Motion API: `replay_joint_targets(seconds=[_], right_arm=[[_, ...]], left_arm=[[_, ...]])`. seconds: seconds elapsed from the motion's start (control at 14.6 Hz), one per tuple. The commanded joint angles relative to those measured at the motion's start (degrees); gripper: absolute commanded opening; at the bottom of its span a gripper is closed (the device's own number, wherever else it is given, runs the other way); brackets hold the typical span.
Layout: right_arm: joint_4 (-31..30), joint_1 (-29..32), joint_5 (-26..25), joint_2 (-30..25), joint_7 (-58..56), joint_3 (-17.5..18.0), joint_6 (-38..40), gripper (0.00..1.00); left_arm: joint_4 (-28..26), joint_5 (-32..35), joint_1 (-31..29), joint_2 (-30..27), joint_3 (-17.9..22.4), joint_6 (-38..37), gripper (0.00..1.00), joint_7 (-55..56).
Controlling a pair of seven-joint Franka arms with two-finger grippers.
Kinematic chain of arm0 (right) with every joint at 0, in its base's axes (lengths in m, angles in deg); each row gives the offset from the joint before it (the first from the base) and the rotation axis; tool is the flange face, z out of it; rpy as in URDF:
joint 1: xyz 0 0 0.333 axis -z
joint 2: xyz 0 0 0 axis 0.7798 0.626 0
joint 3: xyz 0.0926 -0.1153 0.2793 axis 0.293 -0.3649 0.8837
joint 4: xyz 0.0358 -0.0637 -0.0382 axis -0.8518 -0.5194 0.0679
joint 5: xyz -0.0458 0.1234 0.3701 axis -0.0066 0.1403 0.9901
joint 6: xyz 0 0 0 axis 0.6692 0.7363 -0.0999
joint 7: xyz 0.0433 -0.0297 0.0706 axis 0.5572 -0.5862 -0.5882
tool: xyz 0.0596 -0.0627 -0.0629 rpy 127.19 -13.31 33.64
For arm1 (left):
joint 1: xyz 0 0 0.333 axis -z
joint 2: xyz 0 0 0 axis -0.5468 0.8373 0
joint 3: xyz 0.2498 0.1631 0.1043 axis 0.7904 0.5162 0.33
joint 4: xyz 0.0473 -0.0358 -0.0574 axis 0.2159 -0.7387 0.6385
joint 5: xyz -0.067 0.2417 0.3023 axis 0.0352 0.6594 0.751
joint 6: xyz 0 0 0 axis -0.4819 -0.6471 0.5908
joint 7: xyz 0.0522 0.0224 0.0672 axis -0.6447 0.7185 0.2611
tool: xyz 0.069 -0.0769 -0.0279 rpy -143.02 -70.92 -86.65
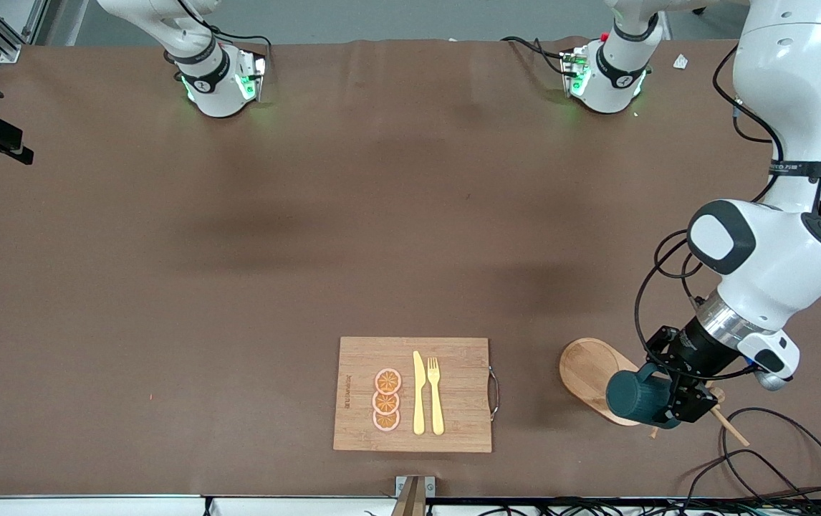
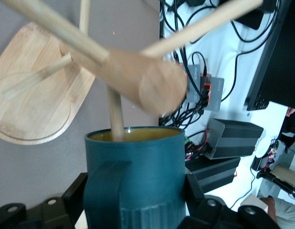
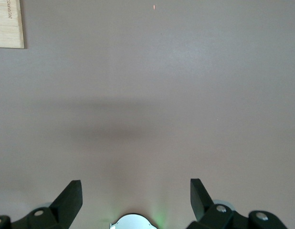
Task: Transfer cup from left to right arm and place
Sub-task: 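Lift the teal mug off the stand with the left gripper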
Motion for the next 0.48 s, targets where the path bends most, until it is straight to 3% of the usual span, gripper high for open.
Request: replay_joint_targets(seconds=[0.0,0.41], right_arm=[[-1.46,0.06,-0.02,-1.55,-0.29,0.23,-0.14,1.00],[-1.55,0.06,-0.02,-1.55,-0.29,0.23,-0.06,1.00]], left_arm=[[-0.96,0.73,1.66,-2.81,0.28,-2.66,0.74,2.64],[-0.87,3.27,6.58,-5.27,0.46,-5.91,0.74,4.05]])
